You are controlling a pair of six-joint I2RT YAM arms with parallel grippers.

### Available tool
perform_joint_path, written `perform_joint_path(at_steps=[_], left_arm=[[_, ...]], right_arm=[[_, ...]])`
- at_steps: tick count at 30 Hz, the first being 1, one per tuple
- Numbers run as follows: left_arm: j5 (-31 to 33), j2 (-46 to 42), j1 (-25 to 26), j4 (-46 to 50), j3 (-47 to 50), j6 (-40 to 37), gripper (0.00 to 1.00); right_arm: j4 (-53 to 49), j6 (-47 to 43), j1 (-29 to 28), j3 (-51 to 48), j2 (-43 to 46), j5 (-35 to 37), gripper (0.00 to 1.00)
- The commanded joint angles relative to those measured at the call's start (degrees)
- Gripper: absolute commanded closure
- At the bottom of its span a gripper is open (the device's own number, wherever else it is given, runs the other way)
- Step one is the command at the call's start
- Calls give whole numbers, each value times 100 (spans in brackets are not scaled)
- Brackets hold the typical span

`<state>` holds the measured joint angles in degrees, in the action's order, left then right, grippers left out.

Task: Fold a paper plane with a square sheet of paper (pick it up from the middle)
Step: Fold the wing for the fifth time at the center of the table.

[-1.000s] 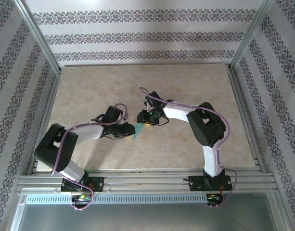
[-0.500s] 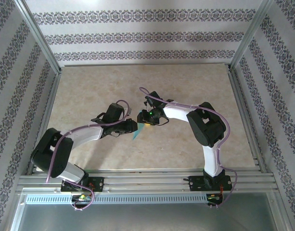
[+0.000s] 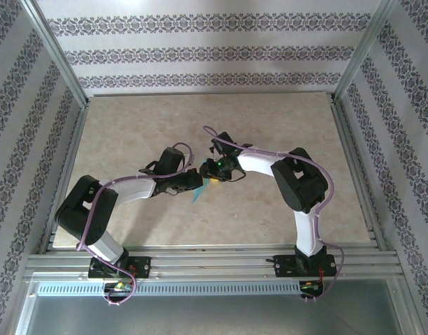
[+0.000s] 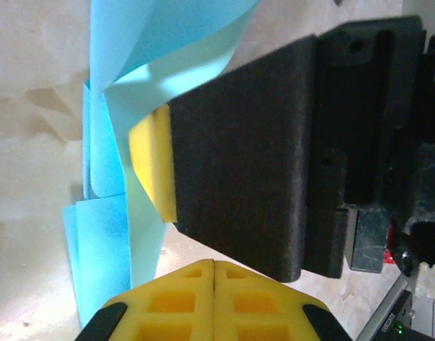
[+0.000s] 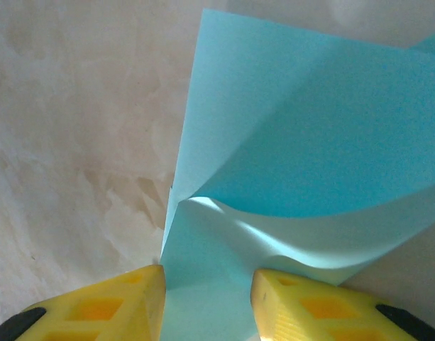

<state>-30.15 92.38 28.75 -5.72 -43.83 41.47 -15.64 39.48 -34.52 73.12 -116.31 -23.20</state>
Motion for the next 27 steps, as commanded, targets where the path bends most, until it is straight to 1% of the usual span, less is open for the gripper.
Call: perform_joint_path(at_steps=[1, 12, 27], left_arm=[[-171, 109, 128, -250, 105, 125, 94], [191, 244, 206, 36, 167, -18, 95], [277, 281, 203, -2, 468, 34, 95]], right_arm=[[-493, 74, 91, -193, -384, 440, 55], [-536, 60, 86, -132, -425, 422, 55], [-581, 53, 88, -86, -435, 422, 55]])
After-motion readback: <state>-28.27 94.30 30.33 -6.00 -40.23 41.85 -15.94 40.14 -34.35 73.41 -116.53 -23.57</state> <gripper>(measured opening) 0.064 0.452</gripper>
